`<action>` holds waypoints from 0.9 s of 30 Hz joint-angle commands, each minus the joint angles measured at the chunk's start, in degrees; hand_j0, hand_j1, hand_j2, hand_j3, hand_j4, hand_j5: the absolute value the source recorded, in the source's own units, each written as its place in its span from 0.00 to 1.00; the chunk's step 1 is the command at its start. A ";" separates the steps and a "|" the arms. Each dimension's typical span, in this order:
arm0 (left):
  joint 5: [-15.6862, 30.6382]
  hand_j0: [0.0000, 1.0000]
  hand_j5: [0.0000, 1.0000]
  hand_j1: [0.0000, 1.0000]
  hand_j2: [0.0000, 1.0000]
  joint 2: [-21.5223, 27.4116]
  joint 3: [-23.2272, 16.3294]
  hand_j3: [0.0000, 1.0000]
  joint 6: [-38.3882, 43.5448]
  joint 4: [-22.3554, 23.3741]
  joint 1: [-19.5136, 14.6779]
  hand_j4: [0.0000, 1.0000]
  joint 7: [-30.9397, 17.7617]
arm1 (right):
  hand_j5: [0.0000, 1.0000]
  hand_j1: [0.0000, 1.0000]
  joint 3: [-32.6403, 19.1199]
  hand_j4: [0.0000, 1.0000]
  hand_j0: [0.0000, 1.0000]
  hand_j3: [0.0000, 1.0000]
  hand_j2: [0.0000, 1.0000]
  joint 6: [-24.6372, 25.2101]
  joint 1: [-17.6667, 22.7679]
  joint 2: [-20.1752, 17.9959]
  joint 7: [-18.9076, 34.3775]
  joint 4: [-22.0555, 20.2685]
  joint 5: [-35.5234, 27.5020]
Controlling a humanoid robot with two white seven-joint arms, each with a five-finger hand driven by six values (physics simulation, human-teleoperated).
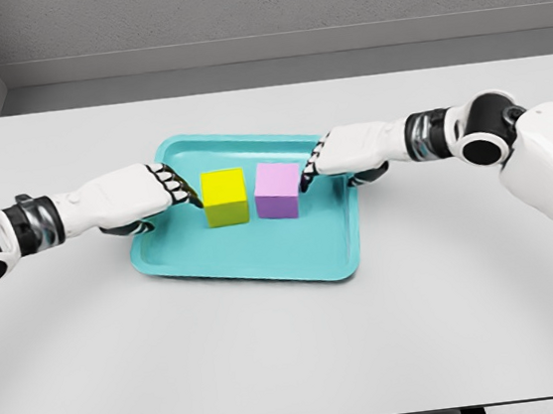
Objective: Push two cubes
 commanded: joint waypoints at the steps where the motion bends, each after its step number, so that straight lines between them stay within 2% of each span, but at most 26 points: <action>1: 0.21 0.81 0.81 0.81 0.81 -0.37 0.03 0.81 0.11 -0.14 0.00 0.81 0.01 | 0.73 0.73 0.01 0.73 0.73 0.73 0.73 0.11 0.00 0.93 -0.05 1.23 0.47; 4: 0.12 0.81 0.81 0.81 0.81 -0.46 0.03 0.81 0.11 -0.14 0.00 0.81 0.01 | 0.73 0.73 0.01 0.73 0.73 0.73 0.73 0.11 -0.35 1.10 -0.05 1.67 0.47; 7: 0.12 0.82 0.82 0.82 0.82 -0.46 0.03 0.82 0.11 0.13 0.00 0.82 -0.60 | 0.73 0.73 0.01 0.73 0.73 0.73 0.73 0.11 -1.23 2.86 -0.05 3.78 1.00; 15: 0.12 0.82 0.82 0.82 0.82 -0.90 0.03 0.82 0.11 -0.05 -0.18 0.82 -0.60 | 0.73 0.73 0.10 0.73 0.73 0.73 0.73 0.11 -1.67 3.04 -0.05 4.31 1.79; 17: 0.12 0.82 0.82 0.82 0.82 -0.90 0.03 0.82 0.11 0.39 -0.18 0.82 -0.69 | 0.73 0.73 0.10 0.73 0.73 0.73 0.73 0.11 -2.20 4.36 -0.05 5.54 1.88; 27: 0.12 0.82 0.82 0.82 0.82 0.33 0.56 0.82 0.11 3.03 -0.26 0.82 -0.69 | 0.73 0.73 0.01 0.73 0.73 0.73 0.73 0.11 -2.64 4.44 -0.05 6.59 1.97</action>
